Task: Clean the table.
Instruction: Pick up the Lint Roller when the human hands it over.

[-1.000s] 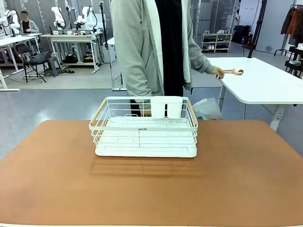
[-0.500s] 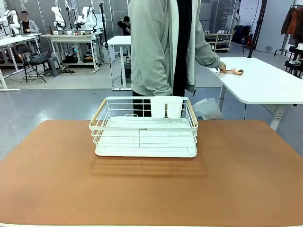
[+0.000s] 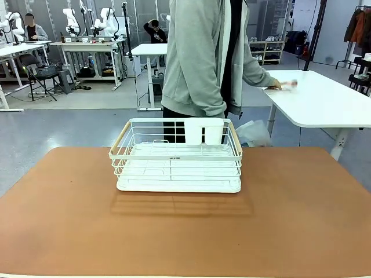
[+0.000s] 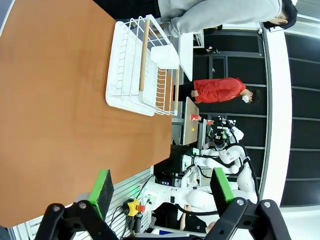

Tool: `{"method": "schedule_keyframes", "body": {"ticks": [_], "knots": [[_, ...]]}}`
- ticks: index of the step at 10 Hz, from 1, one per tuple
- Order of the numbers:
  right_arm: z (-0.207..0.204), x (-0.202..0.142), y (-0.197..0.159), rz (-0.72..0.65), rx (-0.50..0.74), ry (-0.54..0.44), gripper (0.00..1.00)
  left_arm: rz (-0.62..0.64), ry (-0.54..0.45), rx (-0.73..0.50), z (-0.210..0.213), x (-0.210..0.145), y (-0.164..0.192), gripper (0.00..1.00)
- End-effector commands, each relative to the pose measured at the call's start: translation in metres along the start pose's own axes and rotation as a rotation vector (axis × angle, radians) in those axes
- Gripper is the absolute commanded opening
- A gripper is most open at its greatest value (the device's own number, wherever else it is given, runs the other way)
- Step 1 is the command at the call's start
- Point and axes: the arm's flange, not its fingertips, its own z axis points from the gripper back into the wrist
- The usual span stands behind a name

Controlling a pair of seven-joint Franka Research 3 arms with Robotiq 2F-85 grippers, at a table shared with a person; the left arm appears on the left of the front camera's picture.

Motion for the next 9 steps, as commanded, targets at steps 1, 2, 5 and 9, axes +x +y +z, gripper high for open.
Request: {"method": "schedule_keyframes", "body": {"ticks": [1, 2, 5, 9], "knots": [[-0.0010, -0.0019, 0.0031, -0.013, 0.013, -0.004, 1.00, -0.022, 0.005, -0.011, 0.0034, -0.0026, 0.0004, 1.00], [-0.0010, -0.0019, 0.0031, -0.013, 0.013, -0.004, 1.00, -0.022, 0.005, -0.011, 0.0034, -0.0026, 0.0004, 1.00], [-0.0010, -0.0019, 0.0031, -0.013, 0.013, -0.004, 1.00, -0.022, 0.005, -0.011, 0.0034, -0.0026, 0.0004, 1.00], [-0.0010, -0.0019, 0.0031, -0.013, 0.013, -0.004, 1.00, -0.022, 0.005, -0.011, 0.0034, -0.0026, 0.0004, 1.00]]}}
